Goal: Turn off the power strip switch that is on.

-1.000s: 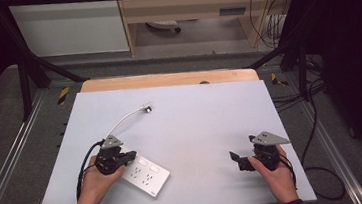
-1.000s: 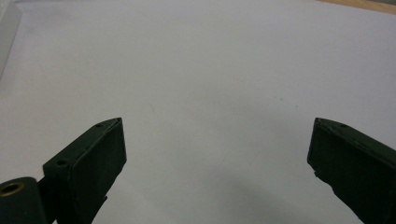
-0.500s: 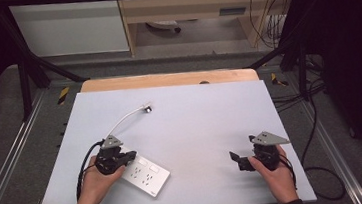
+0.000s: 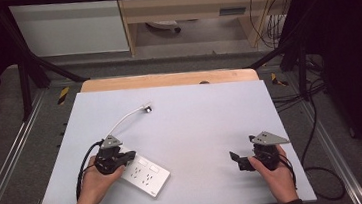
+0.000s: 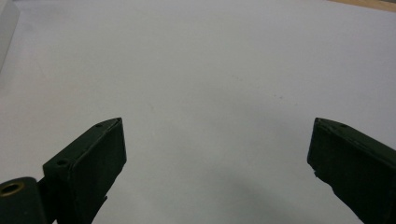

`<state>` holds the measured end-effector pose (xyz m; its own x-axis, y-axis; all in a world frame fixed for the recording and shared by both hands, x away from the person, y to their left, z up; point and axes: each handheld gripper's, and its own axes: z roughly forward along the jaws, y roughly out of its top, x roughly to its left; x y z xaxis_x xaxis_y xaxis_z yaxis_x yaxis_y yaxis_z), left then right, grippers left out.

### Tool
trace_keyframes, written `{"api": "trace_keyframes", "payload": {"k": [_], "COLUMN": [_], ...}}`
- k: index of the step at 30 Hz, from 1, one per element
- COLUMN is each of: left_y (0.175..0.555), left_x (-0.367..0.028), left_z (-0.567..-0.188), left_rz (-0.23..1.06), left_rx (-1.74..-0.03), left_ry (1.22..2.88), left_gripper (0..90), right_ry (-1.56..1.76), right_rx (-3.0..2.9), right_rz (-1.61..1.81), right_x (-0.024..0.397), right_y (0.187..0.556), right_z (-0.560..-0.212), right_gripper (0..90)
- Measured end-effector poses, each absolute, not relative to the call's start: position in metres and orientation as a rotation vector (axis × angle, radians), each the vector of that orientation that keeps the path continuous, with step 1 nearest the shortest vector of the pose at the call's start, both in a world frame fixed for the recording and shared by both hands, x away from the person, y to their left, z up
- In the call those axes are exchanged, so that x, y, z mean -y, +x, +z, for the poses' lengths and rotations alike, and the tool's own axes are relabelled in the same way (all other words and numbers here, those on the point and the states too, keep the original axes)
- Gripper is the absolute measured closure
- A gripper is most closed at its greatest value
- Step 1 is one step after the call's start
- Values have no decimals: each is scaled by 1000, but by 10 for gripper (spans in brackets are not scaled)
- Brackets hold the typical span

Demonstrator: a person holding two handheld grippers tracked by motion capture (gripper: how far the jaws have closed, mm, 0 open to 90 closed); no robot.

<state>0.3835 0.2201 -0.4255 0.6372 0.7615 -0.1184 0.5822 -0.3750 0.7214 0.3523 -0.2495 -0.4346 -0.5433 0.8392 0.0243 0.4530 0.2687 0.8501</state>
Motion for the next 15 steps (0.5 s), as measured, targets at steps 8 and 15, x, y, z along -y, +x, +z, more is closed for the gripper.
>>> {"api": "trace_keyframes", "payload": {"k": [8, 15], "left_y": [383, 383], "left_x": [-219, -219], "left_z": [-425, -425], "left_rz": [302, 312], "left_rx": [-1045, -1043], "left_ry": [2099, 2105], "left_gripper": [900, 900], "right_ry": [1172, 1171], "right_rx": [-2111, -2112], "right_rz": [1195, 1192], "right_x": [249, 249], "right_y": [352, 352], "right_z": [-435, -435], "right_gripper": [50, 49]}}
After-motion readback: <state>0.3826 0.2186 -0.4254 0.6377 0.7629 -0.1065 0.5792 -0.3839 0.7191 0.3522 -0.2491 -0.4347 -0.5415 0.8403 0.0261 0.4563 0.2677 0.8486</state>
